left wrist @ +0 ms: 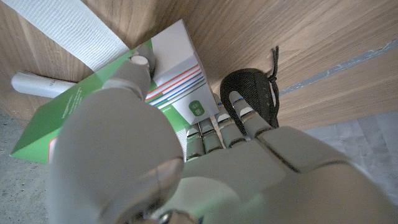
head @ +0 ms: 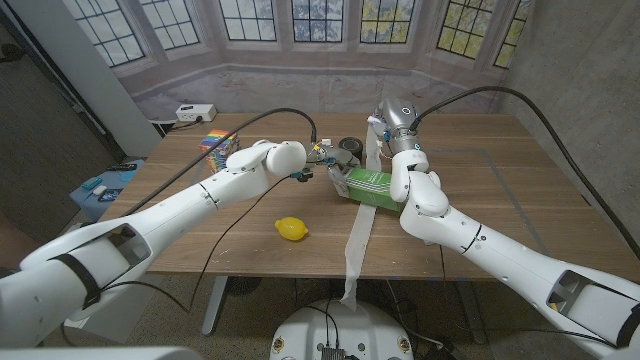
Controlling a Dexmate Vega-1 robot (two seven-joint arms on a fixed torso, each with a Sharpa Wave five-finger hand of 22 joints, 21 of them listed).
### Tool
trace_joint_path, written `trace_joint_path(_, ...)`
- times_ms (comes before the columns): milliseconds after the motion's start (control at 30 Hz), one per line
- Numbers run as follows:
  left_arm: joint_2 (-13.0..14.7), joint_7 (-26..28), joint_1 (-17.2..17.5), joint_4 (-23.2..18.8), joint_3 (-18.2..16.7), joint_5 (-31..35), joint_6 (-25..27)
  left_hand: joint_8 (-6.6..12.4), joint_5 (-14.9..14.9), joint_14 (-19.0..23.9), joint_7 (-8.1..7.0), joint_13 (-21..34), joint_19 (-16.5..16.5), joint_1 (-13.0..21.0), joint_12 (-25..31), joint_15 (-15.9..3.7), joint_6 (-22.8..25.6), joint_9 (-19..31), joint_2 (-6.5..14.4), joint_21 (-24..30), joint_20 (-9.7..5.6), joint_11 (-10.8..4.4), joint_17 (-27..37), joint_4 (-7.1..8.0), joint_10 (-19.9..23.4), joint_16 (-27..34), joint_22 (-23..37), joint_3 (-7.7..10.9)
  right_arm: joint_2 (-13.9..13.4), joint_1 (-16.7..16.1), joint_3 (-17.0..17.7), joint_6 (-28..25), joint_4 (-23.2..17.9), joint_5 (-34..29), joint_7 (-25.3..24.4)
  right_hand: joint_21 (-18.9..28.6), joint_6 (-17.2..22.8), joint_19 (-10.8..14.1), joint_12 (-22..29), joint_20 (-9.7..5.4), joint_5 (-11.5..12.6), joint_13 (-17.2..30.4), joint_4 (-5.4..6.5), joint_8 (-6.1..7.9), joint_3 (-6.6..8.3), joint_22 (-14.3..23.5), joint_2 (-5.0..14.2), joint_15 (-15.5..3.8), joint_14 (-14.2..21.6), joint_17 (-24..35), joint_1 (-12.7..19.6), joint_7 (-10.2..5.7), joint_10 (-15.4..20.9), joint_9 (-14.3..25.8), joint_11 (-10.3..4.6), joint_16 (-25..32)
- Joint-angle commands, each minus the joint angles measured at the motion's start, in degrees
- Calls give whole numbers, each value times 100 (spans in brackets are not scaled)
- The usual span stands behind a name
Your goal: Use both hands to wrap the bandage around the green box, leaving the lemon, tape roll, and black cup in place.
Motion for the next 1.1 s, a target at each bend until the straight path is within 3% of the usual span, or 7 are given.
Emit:
trace_joint_path(33, -94, 27, -52, 96, 87, -20, 22, 932, 36, 21, -68, 7, -17, -41, 21, 40, 478, 21, 376, 7, -6, -297, 1, 35, 370, -14, 16, 10, 33, -89, 86, 115, -114, -88, 23, 25, 57, 47, 3, -179, 36, 37, -2, -16, 9, 32, 32, -652, 59, 28, 79, -29, 148, 8, -96, -21)
trace_joint_path(633, -183, -6, -206, 448, 184, -136, -98, 965, 55, 26, -52, 9, -22, -46, 12, 41, 476, 7, 377, 8, -7, -307, -9, 34, 375, -22, 16, 7, 25, -141, 113, 166, -438, -472, 215, 27, 61, 46, -7, -183, 35, 55, 1, -31, -27, 33, 52, -653, 87, 54, 111, -13, 156, 13, -90, -38)
trace_joint_path(1100, -246, 51, -280, 587, 231, -156, -159, 988, 70, 27, -58, 13, -26, -45, 5, 52, 470, -5, 389, 8, 3, -310, -14, 33, 374, -26, 15, 15, -2, -426, 233, -16, -854, -801, 413, 28, 74, 44, -17, -180, 31, 65, 4, -38, -54, 33, 62, -650, 108, 75, 131, -8, 163, 16, -98, -52)
